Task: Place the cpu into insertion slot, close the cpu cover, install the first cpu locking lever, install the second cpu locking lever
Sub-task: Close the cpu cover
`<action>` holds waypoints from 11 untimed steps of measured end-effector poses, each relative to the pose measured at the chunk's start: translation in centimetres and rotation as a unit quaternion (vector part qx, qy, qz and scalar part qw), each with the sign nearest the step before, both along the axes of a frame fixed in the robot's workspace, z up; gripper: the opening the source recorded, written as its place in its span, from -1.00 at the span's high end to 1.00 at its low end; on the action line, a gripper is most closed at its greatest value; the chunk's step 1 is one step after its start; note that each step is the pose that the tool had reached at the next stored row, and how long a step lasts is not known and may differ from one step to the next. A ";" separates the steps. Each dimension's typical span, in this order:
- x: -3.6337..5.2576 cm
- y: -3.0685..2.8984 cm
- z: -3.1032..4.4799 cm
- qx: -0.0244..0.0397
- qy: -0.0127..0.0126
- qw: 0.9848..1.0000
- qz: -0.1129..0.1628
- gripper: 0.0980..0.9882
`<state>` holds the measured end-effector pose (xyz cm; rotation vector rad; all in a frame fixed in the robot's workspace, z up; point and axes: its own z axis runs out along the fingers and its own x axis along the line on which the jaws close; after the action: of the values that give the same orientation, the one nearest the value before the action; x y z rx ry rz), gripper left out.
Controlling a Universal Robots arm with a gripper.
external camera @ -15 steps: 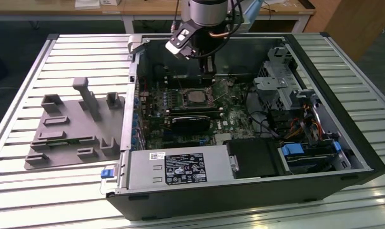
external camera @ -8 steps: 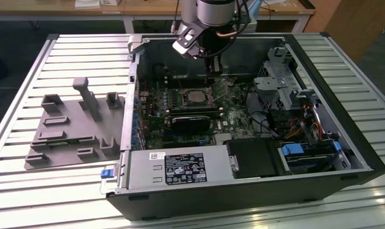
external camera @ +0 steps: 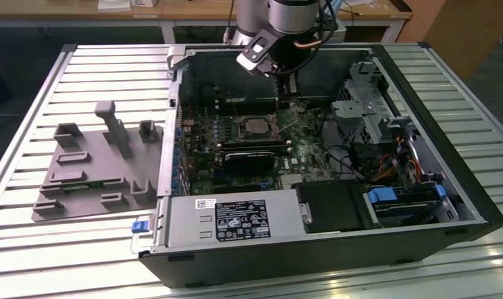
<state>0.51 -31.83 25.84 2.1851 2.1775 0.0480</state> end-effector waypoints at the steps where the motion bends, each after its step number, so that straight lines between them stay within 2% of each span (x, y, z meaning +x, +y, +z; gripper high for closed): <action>1: 0.27 0.00 0.00 0.000 0.000 1.000 0.000 0.99; 11: 3.11 0.05 0.00 0.000 0.000 1.000 0.000 0.99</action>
<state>3.62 -31.78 25.84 2.1850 2.1775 0.0480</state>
